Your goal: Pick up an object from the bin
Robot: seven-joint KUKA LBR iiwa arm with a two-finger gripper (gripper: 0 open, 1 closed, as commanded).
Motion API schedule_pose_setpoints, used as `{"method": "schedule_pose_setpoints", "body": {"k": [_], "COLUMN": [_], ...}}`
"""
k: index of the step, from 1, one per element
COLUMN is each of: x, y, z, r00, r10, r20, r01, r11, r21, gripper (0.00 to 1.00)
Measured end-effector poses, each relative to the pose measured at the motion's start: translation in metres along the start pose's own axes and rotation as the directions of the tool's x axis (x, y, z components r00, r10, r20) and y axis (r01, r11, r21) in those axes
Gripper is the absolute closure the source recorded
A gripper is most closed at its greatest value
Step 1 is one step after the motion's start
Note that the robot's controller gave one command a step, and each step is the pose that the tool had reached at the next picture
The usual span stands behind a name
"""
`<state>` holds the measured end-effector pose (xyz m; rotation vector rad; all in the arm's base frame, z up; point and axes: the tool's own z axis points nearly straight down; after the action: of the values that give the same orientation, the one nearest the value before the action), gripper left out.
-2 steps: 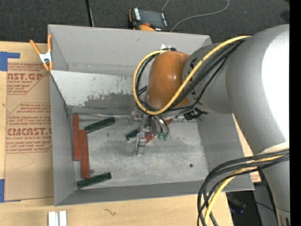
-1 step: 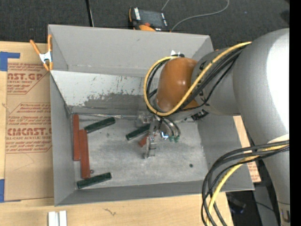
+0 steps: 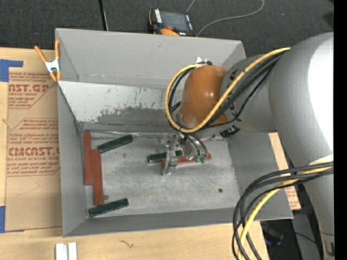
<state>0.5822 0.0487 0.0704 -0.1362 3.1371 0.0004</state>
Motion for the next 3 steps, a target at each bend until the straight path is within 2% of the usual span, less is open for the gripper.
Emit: {"method": "schedule_pose_setpoints", "body": {"k": [1,2,3], "x": [-0.005,-0.003,0.041], "y": [0.000,-0.004,-0.035], "z": [-0.141,-0.200,-0.184], "r00": [1.000,0.997,0.969], "r10": [0.024,-0.073,-0.248], "r20": [0.009,0.007,-0.002], "r01": [-0.024,0.073,0.248], "r11": [1.000,0.997,0.969], "r21": [-0.001,0.001,0.001], "gripper": [1.00,1.00,1.00]}}
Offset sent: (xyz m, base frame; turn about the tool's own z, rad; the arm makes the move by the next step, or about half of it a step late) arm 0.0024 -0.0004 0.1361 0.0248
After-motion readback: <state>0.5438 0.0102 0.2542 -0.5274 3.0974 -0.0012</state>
